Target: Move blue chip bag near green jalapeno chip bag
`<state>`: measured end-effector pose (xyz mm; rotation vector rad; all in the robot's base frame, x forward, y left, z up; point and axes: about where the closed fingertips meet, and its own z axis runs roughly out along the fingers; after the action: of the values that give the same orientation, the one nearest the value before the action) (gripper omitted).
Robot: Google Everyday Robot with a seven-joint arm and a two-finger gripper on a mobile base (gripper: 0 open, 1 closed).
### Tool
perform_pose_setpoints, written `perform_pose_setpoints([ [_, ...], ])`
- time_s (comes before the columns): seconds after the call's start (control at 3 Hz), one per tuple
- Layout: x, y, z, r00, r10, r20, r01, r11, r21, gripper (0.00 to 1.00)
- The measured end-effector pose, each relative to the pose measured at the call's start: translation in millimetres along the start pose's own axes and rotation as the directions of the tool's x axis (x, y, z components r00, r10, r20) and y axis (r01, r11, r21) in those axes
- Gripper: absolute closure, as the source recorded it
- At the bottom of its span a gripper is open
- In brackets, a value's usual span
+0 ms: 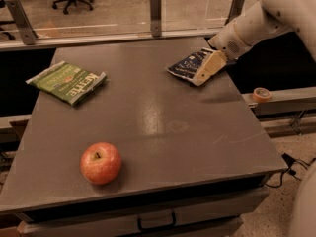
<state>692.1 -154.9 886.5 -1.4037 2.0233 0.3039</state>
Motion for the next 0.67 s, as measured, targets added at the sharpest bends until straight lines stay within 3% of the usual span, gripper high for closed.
perform_pose_setpoints([
  [0.33,12,-12,33,0.995,0.104,0.008,-0.104,0.9941,-0.029,0.0],
  [0.67,22,-15,44,0.986,0.168,-0.004,-0.168,0.9848,-0.043,0.18],
])
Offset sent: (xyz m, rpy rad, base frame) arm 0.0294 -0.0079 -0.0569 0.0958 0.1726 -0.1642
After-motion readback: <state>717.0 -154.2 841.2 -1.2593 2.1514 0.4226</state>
